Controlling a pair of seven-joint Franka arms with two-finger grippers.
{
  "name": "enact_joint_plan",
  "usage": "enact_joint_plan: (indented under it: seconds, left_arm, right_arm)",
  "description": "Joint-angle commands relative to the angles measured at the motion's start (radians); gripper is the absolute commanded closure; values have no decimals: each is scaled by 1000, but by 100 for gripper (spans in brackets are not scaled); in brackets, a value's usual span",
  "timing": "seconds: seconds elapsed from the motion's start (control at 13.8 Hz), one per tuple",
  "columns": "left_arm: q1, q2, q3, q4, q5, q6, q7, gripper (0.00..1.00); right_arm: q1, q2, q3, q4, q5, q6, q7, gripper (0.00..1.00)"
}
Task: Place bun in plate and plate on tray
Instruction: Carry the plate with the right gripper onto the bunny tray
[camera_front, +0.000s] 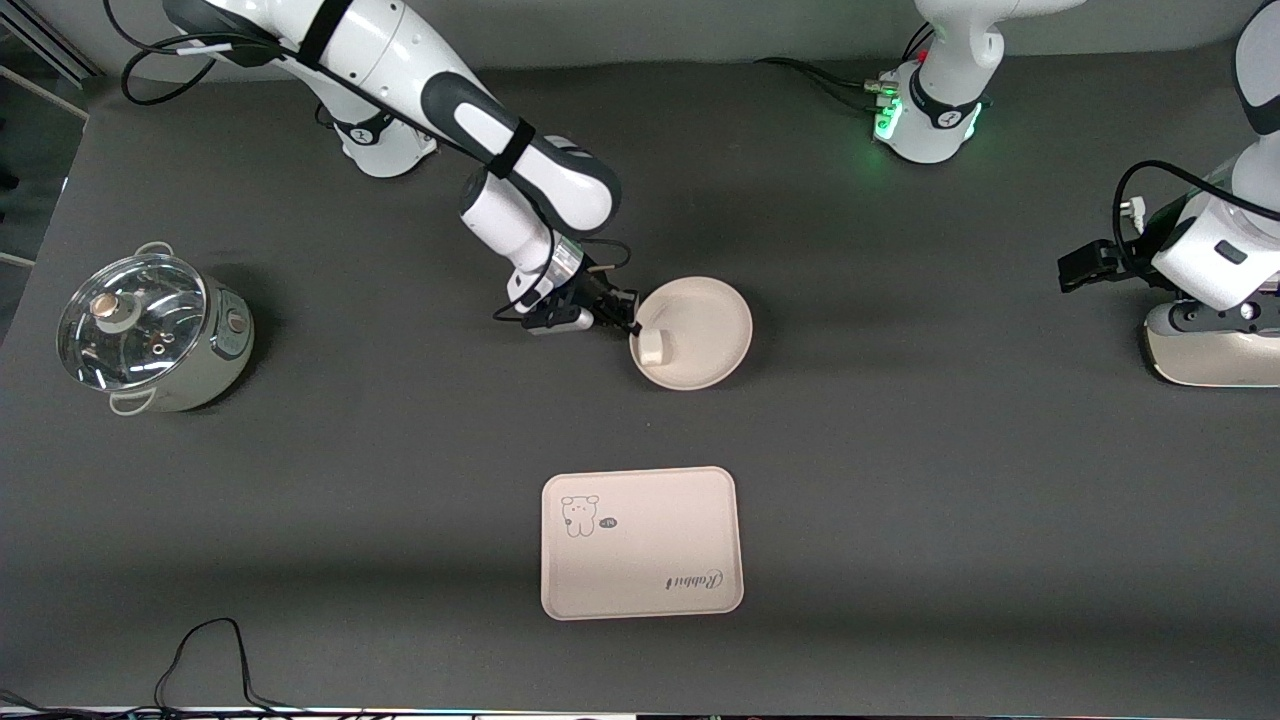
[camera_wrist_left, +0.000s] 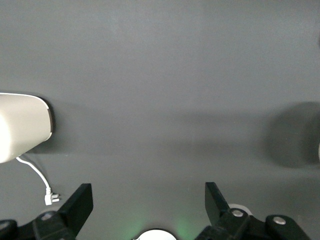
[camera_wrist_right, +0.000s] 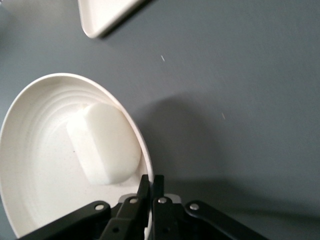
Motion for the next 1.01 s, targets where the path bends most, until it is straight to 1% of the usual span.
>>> enact_joint_plan:
  seconds: [0.0,0.14,0.22,0.29,0.36,0.43,0.51,0.58,0.65,0.72,0.8,0.87,0.94]
  left_arm:
    - [-12,12,0,23,-4,-15,-14,0]
    - [-22,41,-1,25,-9,23,-17,0]
    - [-27,58,-3,25,-11,58,-17,0]
    - [-38,74,-6,25,-12,84,-15,0]
    - [-41,85,-9,25,-14,109,-15,0]
    - [-45,95,-9,26,-14,129,-15,0]
    - [-47,98,-9,26,-14,134,-14,0]
    - [-48,99,-10,26,-14,143,-14,0]
    - [-48,111,-10,28,-14,157,-11,0]
    - [-48,131,-10,45,-12,164,-11,0]
    - [-50,163,-10,72,-11,167,-11,0]
    - [-62,202,-12,110,-11,169,-11,0]
    - [-68,251,-12,159,-9,169,-11,0]
  right_arm:
    - [-33,-11,-79,29,-77,-153,-11,100]
    - [-33,-12,-165,67,-131,-274,-2,100]
    - [-33,-12,-220,87,-186,-343,5,100]
    - [-31,-13,-289,108,-261,-438,48,100]
    - [-31,-13,-351,145,-382,-532,138,100]
    - [-31,-13,-386,186,-532,-592,270,100]
    - [-30,-8,-403,234,-682,-632,411,100]
    - [-31,4,-417,289,-795,-670,518,100]
    - [-31,30,-428,362,-856,-716,594,100]
    - [-31,68,-434,442,-880,-759,637,100]
    - [-28,114,-442,513,-886,-781,654,100]
    - [-27,155,-443,570,-917,-781,670,100]
    - [-25,207,-443,631,-970,-781,708,100]
